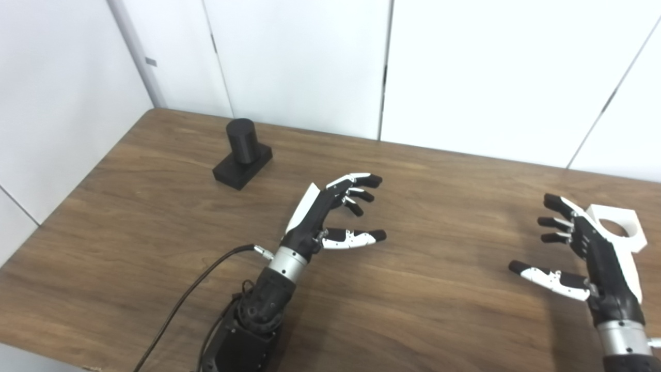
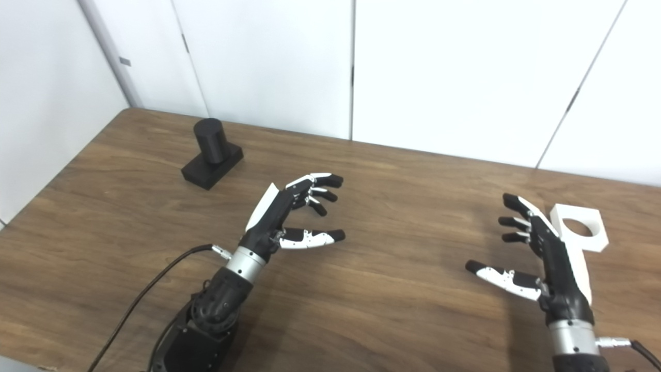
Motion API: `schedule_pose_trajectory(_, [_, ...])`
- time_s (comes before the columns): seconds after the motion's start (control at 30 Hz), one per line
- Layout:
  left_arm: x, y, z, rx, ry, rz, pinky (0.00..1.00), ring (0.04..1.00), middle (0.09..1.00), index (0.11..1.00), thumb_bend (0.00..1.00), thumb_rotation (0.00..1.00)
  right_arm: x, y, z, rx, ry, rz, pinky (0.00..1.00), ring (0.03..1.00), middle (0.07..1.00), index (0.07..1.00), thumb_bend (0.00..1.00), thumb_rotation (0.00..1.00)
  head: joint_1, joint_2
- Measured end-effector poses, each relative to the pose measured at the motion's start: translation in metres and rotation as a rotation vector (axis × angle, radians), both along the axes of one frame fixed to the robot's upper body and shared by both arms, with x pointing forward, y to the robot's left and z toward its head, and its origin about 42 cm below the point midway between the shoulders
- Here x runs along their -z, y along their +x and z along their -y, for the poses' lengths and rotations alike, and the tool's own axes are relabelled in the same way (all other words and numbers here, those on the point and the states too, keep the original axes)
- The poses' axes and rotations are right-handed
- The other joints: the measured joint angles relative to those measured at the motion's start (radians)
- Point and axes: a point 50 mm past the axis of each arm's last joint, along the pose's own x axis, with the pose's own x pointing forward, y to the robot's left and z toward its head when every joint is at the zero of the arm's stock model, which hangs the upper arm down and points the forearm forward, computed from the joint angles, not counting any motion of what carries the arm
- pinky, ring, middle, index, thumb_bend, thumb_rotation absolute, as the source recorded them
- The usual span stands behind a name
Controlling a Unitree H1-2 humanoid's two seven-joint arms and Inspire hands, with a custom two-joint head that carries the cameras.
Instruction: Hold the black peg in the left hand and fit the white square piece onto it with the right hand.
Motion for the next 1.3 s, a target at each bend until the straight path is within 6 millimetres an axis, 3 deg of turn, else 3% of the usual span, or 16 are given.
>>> schedule_pose_trajectory(0.27, [0.007, 0.002, 0.008, -0.011, 0.012, -0.003, 0.53, 0.675, 0.762, 0.748, 0.74, 0.13, -0.007, -0.001, -0.001, 0.002, 0.03, -0.008, 0.64, 0.765, 0.843, 0.825, 0.65, 0.0, 0.046, -0.048])
schedule_pose_trajectory(0.5, [0.007, 0.002, 0.012, -0.006, 0.025, 0.0, 0.55, 0.693, 0.78, 0.759, 0.72, 0.13, -0.007, -0.001, -0.002, 0.002, 0.0, -0.009, 0.57, 0.723, 0.822, 0.816, 0.65, 0.0, 0.054, -0.049])
schedule_pose_trajectory(1.0, [0.005, 0.003, 0.013, -0.062, 0.037, 0.03, 0.51, 0.668, 0.736, 0.721, 0.74, 0.1, -0.014, -0.004, -0.005, -0.01, -0.011, -0.004, 0.6, 0.738, 0.828, 0.82, 0.65, 0.0, 0.051, -0.061])
schedule_pose_trajectory(1.13, [-0.002, 0.005, 0.01, -0.117, 0.064, 0.078, 0.54, 0.696, 0.742, 0.709, 0.76, 0.07, -0.015, -0.004, -0.005, -0.012, -0.01, -0.007, 0.6, 0.727, 0.822, 0.813, 0.66, 0.0, 0.051, -0.064])
schedule_pose_trajectory(1.3, [-0.028, 0.01, 0.0, -0.128, 0.08, 0.167, 0.57, 0.704, 0.746, 0.705, 0.76, 0.02, -0.016, -0.005, -0.005, -0.008, -0.009, -0.01, 0.57, 0.719, 0.819, 0.812, 0.65, 0.0, 0.057, -0.068])
